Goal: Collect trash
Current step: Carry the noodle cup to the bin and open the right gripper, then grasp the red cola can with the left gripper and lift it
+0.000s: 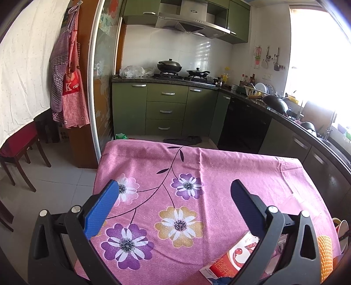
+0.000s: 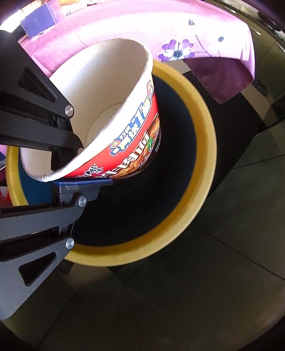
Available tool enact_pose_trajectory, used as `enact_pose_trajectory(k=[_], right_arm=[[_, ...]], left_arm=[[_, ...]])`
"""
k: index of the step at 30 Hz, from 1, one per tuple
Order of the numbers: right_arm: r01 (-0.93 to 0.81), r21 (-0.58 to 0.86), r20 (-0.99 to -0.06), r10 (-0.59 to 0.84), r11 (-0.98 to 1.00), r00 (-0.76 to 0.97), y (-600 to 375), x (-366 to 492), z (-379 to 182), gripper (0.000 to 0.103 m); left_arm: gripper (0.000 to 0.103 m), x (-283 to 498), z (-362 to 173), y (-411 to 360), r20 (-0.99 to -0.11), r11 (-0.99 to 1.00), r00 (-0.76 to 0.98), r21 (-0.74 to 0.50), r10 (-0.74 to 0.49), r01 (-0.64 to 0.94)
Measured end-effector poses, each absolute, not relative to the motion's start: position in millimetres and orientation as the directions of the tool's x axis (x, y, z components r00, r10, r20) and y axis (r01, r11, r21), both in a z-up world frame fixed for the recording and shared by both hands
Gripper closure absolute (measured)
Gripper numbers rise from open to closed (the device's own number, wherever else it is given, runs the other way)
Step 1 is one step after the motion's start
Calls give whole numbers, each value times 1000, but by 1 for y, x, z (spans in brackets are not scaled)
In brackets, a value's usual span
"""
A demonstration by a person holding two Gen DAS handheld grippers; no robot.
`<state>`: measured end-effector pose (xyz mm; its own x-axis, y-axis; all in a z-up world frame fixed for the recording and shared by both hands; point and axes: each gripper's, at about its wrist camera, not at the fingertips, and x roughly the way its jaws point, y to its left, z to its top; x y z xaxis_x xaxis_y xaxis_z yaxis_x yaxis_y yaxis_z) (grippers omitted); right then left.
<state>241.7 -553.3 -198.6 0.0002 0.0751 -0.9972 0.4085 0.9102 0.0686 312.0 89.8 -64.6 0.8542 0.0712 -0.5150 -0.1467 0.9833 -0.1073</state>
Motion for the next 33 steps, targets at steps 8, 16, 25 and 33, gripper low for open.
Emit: enact_pose_trajectory(k=[8, 16, 25, 33], right_arm=[[415, 40, -999, 45, 909, -2, -564, 214, -201, 62], [369, 96, -993, 65, 925, 95, -549, 161, -162, 62], [306, 165, -974, 107, 937, 199, -527, 107, -133, 62], [224, 230, -950, 168, 947, 265, -496, 59, -99, 60]], left_arm=[[6, 314, -68, 85, -530, 986, 846, -108, 49, -124], [6, 305, -58, 70, -591, 989, 806, -107, 23, -106], [6, 225, -47, 18, -753, 997, 656, -77, -37, -31], [6, 182, -69, -19, -868, 998, 495, -53, -34, -24]])
